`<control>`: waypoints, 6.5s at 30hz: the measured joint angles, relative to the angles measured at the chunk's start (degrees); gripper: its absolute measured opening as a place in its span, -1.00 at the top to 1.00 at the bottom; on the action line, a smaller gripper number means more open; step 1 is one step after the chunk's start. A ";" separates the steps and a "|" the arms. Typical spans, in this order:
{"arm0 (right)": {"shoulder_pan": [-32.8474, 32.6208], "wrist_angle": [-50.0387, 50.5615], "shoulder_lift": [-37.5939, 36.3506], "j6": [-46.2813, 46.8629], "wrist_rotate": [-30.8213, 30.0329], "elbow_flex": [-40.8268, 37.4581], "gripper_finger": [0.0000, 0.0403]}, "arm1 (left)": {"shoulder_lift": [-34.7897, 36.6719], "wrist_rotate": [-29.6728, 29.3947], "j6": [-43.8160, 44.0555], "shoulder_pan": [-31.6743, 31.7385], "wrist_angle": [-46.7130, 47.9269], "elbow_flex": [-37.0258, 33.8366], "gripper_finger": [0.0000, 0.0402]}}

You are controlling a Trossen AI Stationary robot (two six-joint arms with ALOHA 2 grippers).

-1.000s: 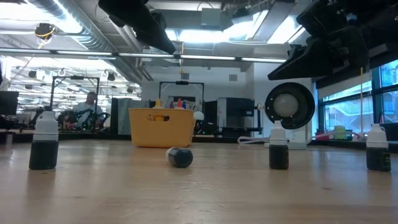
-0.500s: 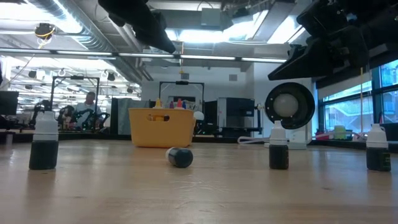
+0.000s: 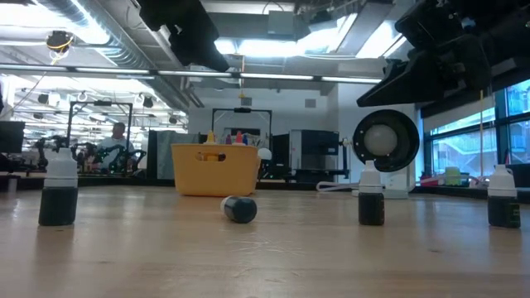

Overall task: Pick & Place food coloring
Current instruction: Put the left small blue food coloring bottle into the yellow bin

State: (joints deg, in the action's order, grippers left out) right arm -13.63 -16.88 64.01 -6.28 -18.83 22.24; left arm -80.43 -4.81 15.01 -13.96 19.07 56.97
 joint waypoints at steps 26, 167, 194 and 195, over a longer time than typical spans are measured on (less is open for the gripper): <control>-0.01 0.00 0.00 0.00 0.00 0.00 0.14 | -1.28 2.71 -4.72 -7.27 7.71 -1.31 -0.33; 0.13 -0.87 -0.02 -0.44 -0.22 0.02 0.14 | 0.25 -10.53 6.19 19.87 12.04 -1.33 0.71; 1.81 0.52 -0.02 -0.22 0.04 0.02 0.14 | -13.28 1.95 -3.28 34.49 12.02 -1.31 0.66; 1.81 0.52 -0.02 -0.22 0.04 0.02 0.14 | -13.25 1.96 -3.29 34.49 12.06 -1.31 0.64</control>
State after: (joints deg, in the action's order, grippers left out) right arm -11.81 -16.36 63.99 -6.50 -18.79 22.26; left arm -93.68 -2.85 11.72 20.53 31.13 55.66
